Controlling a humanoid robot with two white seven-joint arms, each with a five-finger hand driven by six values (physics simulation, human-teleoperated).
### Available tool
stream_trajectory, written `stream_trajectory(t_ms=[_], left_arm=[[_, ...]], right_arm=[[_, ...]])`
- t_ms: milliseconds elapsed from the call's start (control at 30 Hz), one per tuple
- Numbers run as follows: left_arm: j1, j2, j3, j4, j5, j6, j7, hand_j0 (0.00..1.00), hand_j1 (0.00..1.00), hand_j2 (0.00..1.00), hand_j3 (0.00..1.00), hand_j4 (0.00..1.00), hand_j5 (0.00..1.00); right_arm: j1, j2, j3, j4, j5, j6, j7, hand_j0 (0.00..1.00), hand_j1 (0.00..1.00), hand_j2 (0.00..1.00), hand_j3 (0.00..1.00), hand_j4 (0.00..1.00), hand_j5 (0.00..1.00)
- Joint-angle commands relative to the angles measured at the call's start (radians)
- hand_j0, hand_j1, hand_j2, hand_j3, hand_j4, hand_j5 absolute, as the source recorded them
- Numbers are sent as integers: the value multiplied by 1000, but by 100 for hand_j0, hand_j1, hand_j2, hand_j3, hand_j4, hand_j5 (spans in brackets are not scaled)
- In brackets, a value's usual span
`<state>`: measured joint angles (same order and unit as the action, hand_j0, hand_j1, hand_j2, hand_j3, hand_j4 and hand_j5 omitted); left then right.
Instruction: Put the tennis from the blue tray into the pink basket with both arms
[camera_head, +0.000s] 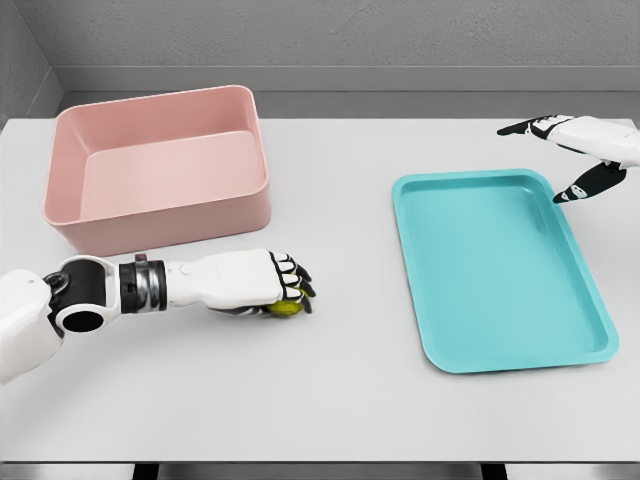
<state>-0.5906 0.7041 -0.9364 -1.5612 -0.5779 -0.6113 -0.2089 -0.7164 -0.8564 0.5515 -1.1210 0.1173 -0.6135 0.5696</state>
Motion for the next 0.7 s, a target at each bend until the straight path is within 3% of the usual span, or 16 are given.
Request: stream_trajectory(t_ms=[0, 400, 667], left_arm=[[-1, 2, 2, -3, 4, 0, -1, 64, 64, 64, 64, 64, 64], [-6, 48, 21, -51, 18, 0, 6, 59, 59, 59, 59, 59, 59], [-34, 60, 74, -65, 29, 0, 6, 58, 58, 58, 58, 58, 58]], right_arm=[[0, -1, -1, 0, -7, 3, 0, 100, 100, 100, 100, 100, 100], [0, -1, -2, 0, -7, 3, 0, 100, 100, 100, 100, 100, 100], [0, -1, -2, 0, -7, 3, 0, 100, 100, 100, 100, 100, 100]])
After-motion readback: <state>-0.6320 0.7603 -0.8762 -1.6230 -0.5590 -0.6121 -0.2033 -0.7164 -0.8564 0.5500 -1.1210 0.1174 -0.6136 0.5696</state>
